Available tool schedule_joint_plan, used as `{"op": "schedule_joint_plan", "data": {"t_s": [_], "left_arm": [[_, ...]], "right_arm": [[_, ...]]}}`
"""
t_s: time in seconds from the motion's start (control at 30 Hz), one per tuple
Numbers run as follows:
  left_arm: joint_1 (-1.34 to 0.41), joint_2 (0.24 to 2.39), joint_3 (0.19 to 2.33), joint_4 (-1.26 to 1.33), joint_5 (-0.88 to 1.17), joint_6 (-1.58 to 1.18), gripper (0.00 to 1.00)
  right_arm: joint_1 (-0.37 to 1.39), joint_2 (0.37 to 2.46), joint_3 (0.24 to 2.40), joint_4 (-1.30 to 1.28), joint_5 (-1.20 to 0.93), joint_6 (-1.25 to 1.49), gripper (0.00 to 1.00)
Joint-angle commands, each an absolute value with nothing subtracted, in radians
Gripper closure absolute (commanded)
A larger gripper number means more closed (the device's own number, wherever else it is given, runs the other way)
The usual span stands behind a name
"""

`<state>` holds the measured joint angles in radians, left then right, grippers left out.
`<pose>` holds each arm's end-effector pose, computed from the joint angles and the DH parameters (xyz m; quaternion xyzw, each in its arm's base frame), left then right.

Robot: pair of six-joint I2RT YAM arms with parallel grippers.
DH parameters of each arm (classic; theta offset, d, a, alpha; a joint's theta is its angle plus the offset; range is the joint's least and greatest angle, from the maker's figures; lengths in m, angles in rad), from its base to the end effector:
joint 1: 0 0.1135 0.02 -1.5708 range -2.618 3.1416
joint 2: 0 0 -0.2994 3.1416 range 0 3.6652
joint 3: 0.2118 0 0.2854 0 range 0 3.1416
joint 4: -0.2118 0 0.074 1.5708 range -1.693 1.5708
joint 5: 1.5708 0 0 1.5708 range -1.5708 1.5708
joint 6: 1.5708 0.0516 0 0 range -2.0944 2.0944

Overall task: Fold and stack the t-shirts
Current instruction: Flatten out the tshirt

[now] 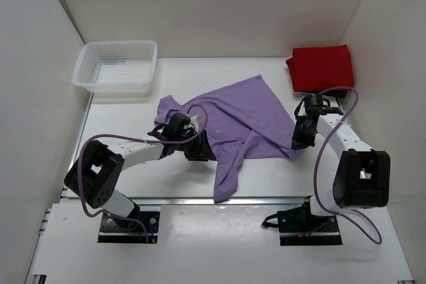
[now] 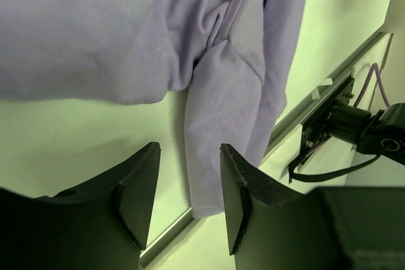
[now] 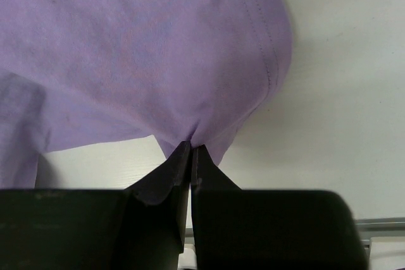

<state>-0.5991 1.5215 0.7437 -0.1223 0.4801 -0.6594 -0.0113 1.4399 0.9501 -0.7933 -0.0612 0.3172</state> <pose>0.2513 -0.2005 0.1657 0.0506 0.9192 -0.3696 0.1263 0.2910 -0.0001 0.2117 0.1574 0.9766 0.0518 0.1370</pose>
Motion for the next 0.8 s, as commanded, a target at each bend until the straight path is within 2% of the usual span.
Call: {"op": "schedule_joint_plan", "data": {"t_s": [0.0,0.33,0.4,0.47,0.53,0.7,0.77], "left_arm": [[-0.626,1.503,0.683,0.043,0.480,-0.727,0.46],[-0.767,1.620,0.696,0.111,0.477,-0.779,0.45],[-0.769,1.632,0.690,0.088,0.480,-0.781,0.50],[-0.753,1.623,0.678,0.068,0.483,-0.770,0.69],[-0.741,1.595,0.670,0.052,0.488,-0.772,1.00],[-0.671,1.471,0.776,-0.072,0.421,-0.767,1.00],[-0.634,1.437,0.915,-0.141,0.387,-0.758,1.00]], "right_arm": [[-0.005,1.404,0.940,-0.761,-0.066,0.305,1.00],[-0.012,1.368,0.914,-0.768,-0.077,0.302,1.00],[-0.018,1.364,0.917,-0.767,-0.080,0.299,0.99],[-0.020,1.362,0.920,-0.767,-0.081,0.299,1.00],[-0.025,1.359,0.922,-0.773,-0.078,0.298,0.99],[-0.047,1.345,0.971,-0.785,-0.097,0.316,1.00],[-0.057,1.342,1.034,-0.795,-0.103,0.319,1.00]]}}
